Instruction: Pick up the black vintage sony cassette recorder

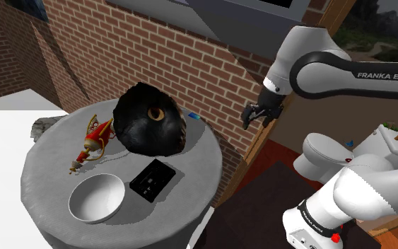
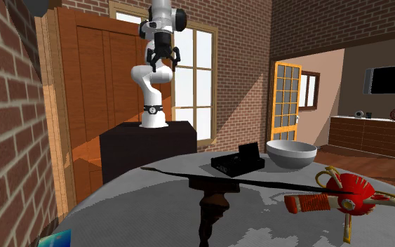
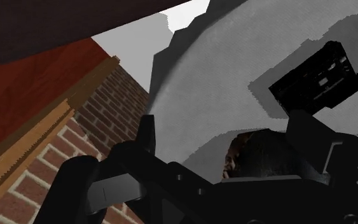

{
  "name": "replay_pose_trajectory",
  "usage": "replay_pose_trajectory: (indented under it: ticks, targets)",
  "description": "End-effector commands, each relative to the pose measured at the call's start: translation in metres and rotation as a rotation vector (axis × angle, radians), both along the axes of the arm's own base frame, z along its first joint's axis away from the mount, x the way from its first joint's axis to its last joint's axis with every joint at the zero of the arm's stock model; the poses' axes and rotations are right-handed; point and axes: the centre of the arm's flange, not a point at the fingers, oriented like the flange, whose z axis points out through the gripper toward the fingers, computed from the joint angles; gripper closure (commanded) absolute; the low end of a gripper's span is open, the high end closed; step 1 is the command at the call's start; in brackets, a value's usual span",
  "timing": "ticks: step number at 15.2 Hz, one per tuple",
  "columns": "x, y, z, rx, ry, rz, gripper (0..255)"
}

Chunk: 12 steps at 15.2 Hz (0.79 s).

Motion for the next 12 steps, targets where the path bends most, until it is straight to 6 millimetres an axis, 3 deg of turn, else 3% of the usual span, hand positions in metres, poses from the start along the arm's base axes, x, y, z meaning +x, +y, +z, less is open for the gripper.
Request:
replay_pose_trajectory:
  ticks: [1,12]
  targets:
    - [0.005,0.018,-0.018,0.015,-0.005,-0.05,0]
    - [0.047,0.105,-0.115,0.088,-0.024,-0.308,0]
